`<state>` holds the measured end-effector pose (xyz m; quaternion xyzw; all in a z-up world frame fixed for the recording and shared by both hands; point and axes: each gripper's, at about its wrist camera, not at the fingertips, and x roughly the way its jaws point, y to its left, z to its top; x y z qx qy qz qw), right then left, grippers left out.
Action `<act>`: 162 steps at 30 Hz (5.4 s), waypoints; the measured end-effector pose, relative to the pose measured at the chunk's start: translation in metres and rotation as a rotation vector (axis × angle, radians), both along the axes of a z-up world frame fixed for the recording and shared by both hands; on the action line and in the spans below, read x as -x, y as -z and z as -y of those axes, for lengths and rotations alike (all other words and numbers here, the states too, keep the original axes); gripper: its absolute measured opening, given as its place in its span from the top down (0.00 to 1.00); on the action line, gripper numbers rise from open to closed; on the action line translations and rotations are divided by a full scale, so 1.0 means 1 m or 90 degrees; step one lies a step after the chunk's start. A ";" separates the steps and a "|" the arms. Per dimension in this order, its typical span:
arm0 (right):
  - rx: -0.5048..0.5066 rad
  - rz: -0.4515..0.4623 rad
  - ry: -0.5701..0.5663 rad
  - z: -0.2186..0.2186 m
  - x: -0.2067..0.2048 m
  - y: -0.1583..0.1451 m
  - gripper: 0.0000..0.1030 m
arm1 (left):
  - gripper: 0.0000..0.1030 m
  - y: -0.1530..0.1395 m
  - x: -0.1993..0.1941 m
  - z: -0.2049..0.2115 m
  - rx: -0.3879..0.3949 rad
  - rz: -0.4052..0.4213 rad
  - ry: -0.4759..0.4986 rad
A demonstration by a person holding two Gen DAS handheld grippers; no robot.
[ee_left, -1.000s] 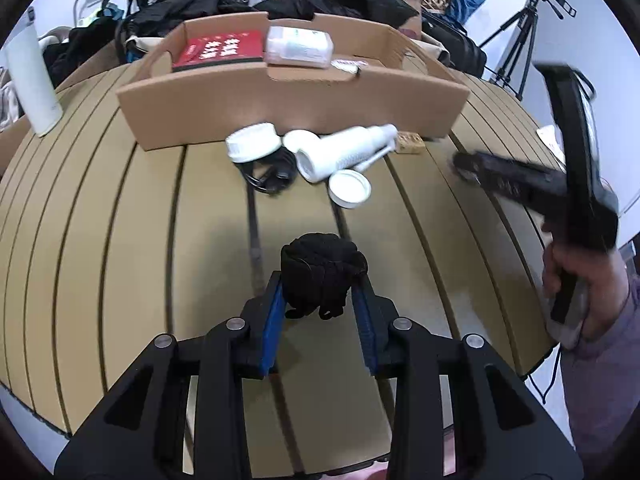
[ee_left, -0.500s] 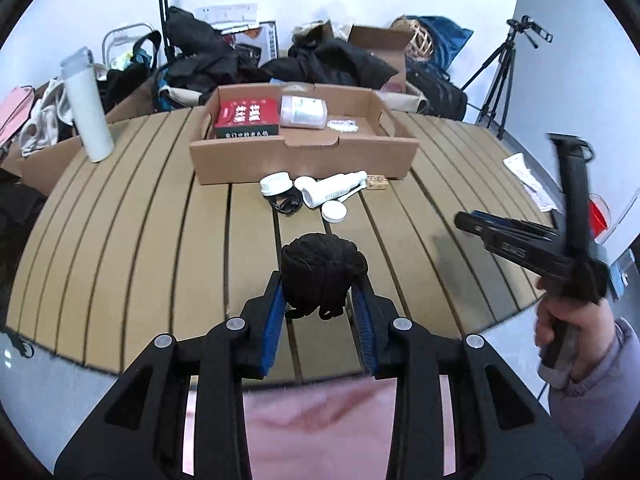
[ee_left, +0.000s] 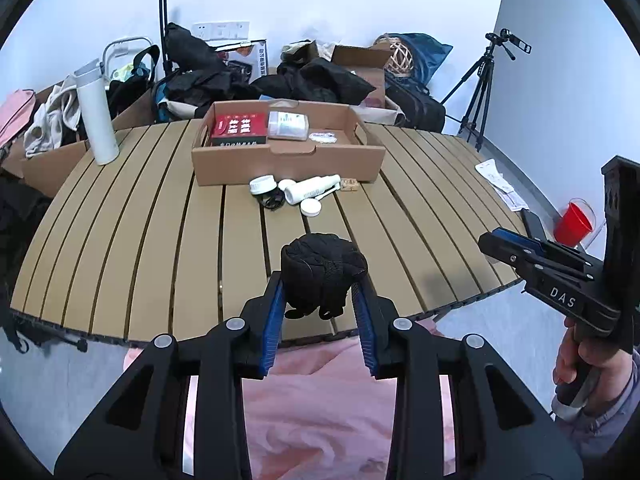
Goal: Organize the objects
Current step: 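Carry the black glove to the tray with the left tool while the right tool grasps the white round object, then release the glove and white object into the tray, withdraw both tools, then grasp the black cable with the left tool while the right tool grasps a white lid, then drop the black cable and white lid into the tray with both tools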
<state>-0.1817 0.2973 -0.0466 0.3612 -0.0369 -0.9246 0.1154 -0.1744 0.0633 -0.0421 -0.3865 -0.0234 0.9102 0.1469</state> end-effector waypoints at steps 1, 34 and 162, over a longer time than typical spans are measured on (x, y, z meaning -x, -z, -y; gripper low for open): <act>0.008 0.001 -0.003 0.000 0.001 -0.001 0.70 | 0.71 -0.001 0.006 0.001 -0.006 0.005 0.004; -0.027 0.132 0.018 0.008 0.423 0.000 0.22 | 0.16 0.008 0.392 -0.036 0.053 0.089 0.033; -0.003 0.230 -0.011 0.049 0.452 0.068 0.67 | 0.51 0.071 0.403 -0.020 0.053 0.167 0.056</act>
